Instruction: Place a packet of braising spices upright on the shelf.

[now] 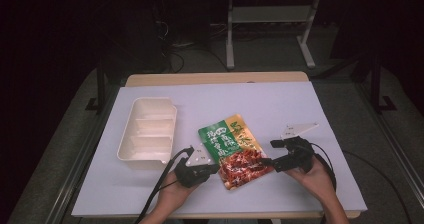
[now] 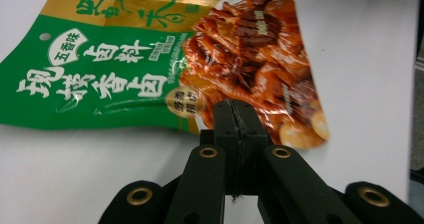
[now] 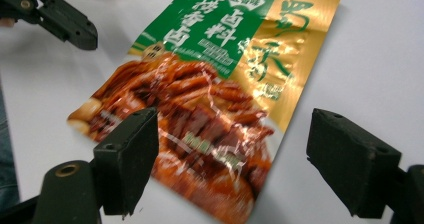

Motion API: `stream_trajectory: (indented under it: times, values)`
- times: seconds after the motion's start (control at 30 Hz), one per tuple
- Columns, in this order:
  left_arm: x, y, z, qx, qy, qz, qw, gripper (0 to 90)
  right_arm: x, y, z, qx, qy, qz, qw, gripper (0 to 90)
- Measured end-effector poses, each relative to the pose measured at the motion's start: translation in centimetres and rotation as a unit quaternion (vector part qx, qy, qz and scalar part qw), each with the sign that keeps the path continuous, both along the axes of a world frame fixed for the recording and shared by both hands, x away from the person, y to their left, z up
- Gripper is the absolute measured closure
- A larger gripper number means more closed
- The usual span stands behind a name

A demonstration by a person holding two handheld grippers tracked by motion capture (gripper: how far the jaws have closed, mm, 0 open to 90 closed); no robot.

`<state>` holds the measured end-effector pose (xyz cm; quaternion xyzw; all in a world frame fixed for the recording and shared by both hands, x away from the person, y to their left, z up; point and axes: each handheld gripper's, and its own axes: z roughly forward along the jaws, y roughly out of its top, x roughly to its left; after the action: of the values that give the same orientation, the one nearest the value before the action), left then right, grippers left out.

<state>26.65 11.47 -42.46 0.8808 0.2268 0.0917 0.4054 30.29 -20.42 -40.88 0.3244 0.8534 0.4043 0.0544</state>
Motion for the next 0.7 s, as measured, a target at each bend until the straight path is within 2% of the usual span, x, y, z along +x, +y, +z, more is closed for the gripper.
stream_trajectory:
  times: [0.1, 0.33, 0.5, 0.6, 0.7]
  values:
    - [0.9, -0.6, -0.2, 0.013, 0.004, 0.005, 0.9999, 89.9, 1.4, 0.5, 0.4, -0.008, 0.014, -0.002, 0.9999, 19.1]
    - [2.1, -1.4, -0.4, 0.027, 0.006, 0.018, 0.9995, 90.0, 4.1, 1.7, 1.0, -0.022, 0.026, 0.003, 0.9994, 17.7]
    - [2.5, -1.8, -0.6, 0.032, 0.012, 0.021, 0.9992, 90.0, 5.9, 2.9, 1.5, -0.035, 0.032, 0.0, 0.9989, 17.3]
    - [2.6, -2.2, -0.8, 0.048, 0.01, 0.016, 0.9987, 90.0, 6.6, 3.5, 1.5, -0.036, 0.026, 0.004, 0.999, 17.4]
    - [2.7, -2.4, -1.4, 0.061, 0.021, 0.013, 0.9978, 90.0, 7.4, 4.1, 1.3, -0.046, 0.039, 0.005, 0.9982, 17.9]
